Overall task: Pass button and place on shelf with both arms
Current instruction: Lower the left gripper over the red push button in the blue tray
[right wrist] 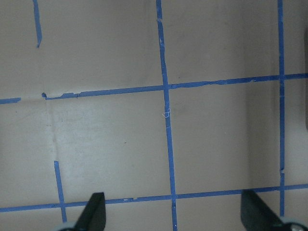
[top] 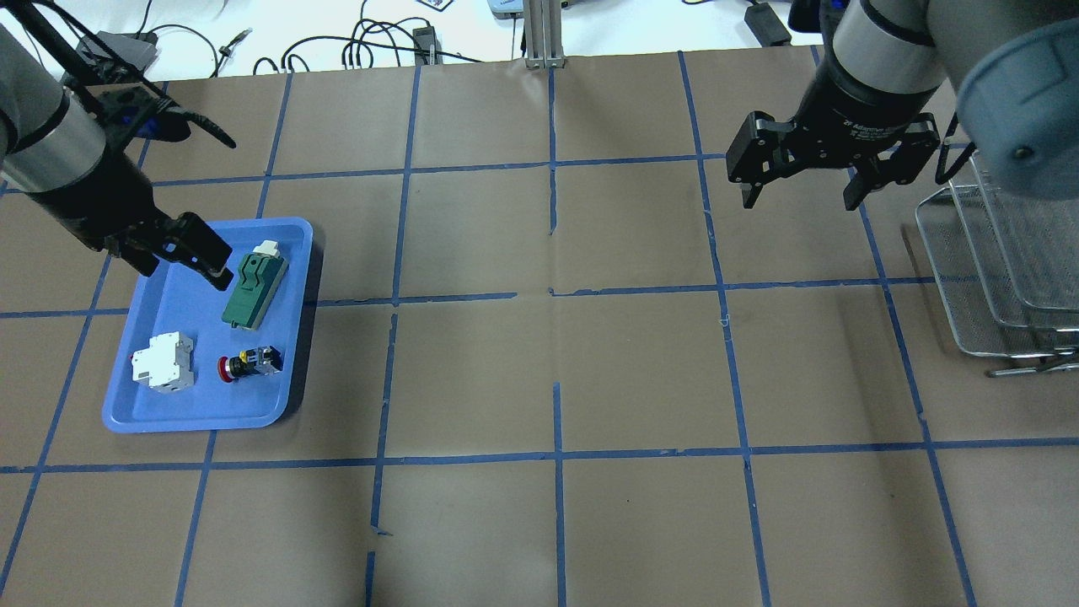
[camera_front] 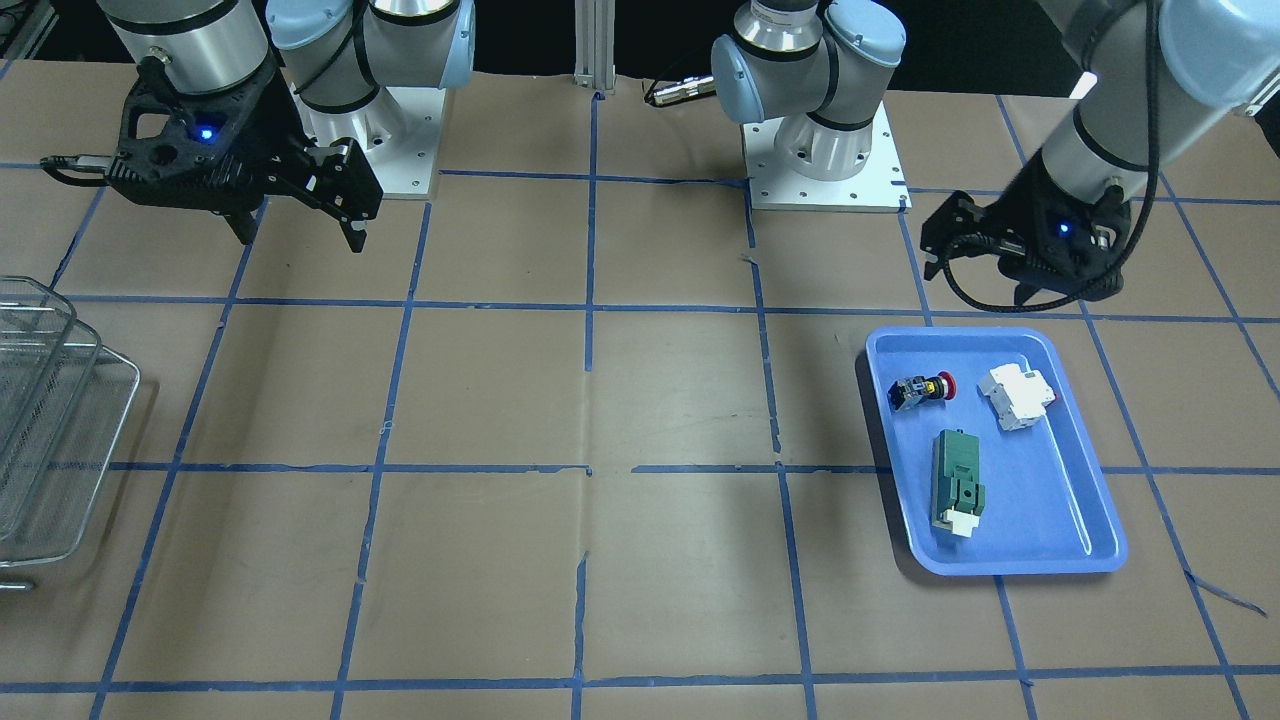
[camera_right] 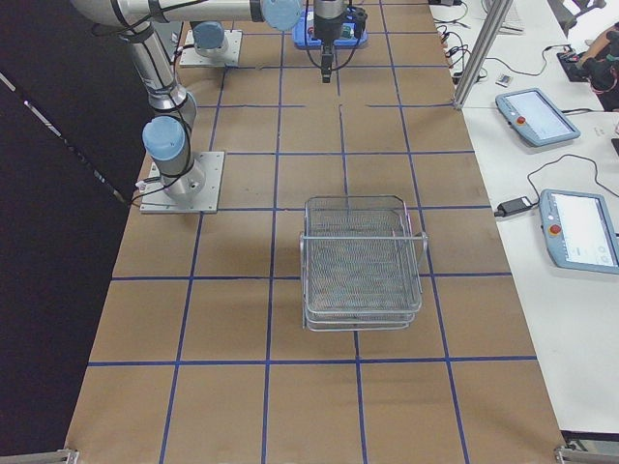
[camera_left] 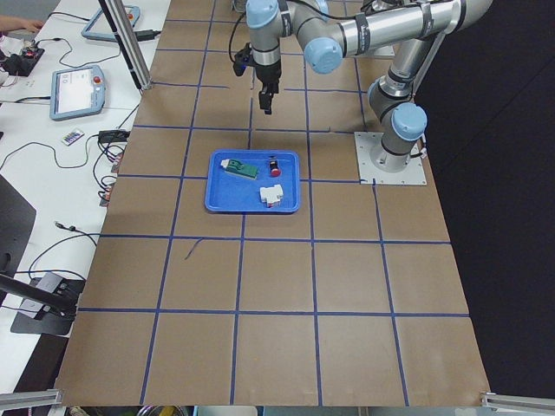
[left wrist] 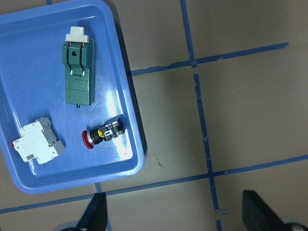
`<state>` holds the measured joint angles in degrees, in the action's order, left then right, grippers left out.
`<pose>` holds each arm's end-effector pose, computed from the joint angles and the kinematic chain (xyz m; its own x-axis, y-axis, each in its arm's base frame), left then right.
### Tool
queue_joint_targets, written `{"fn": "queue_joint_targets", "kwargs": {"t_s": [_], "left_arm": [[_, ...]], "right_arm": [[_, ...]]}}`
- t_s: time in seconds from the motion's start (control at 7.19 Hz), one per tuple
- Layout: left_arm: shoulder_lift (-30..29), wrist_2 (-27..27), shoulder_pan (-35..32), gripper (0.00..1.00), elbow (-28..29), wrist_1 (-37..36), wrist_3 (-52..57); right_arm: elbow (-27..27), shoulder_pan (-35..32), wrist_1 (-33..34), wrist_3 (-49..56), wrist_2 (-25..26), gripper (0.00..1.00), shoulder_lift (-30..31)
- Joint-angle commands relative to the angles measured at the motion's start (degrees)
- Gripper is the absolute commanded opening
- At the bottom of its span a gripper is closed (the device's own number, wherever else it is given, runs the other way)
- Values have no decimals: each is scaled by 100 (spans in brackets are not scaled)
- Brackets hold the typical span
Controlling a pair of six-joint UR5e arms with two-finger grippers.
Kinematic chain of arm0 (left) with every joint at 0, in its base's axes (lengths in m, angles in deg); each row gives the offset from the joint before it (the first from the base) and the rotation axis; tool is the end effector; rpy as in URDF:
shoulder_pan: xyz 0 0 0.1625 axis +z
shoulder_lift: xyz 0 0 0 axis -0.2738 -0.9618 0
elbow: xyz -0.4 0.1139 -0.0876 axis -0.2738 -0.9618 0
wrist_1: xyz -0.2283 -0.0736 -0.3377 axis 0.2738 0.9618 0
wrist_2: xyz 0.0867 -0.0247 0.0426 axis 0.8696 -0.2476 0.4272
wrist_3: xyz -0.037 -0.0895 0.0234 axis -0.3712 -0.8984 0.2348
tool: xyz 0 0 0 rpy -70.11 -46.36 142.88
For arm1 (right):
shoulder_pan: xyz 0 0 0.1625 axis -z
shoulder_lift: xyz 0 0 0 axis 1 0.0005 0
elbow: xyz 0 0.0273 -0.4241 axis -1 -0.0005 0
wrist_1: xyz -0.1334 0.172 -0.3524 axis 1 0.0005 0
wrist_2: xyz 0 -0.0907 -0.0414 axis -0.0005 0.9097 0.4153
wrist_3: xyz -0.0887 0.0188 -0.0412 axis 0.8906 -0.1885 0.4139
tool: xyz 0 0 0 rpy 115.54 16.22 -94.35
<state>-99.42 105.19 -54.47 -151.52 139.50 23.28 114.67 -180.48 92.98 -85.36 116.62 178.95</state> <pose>0.0280 -0.4745 0.4007 -0.9421 0.3308 0.0548 0.3342 0.9398 0.0712 0.1383 -0.4742 0.4927 -0.9974 0.0717 -0.0103 0.0720 0.9969 -0.0307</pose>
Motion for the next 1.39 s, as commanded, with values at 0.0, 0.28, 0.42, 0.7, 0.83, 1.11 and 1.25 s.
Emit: {"fn": "queue_joint_targets", "kwargs": {"t_s": [0.0, 0.28, 0.42, 0.7, 0.83, 1.11, 1.25], "left_arm": [[-228, 30, 767, 100, -1138, -1599, 2540], [-727, -4, 796, 100, -1284, -2037, 4432], [-939, -5, 796, 100, -1292, -2246, 5268], [-1317, -13, 787, 100, -1432, -2616, 6152], [-1423, -22, 717, 100, -1607, -3113, 6468], [-1503, -14, 585, 100, -2046, -3907, 6489], [-1495, -22, 568, 100, -2074, -3918, 6472]], "right_arm": [[-31, 16, 0, 6, -16, 100, -17], [-49, 60, 0, 6, 19, 100, -25], [-75, 95, 0, 6, 27, 100, -34], [-110, 104, 0, 6, 19, 100, -26], [-110, 95, 0, 6, 19, 100, -17], [-119, 95, 9, 15, 27, 100, -8], [-110, 95, 9, 15, 28, 100, -8]]}}
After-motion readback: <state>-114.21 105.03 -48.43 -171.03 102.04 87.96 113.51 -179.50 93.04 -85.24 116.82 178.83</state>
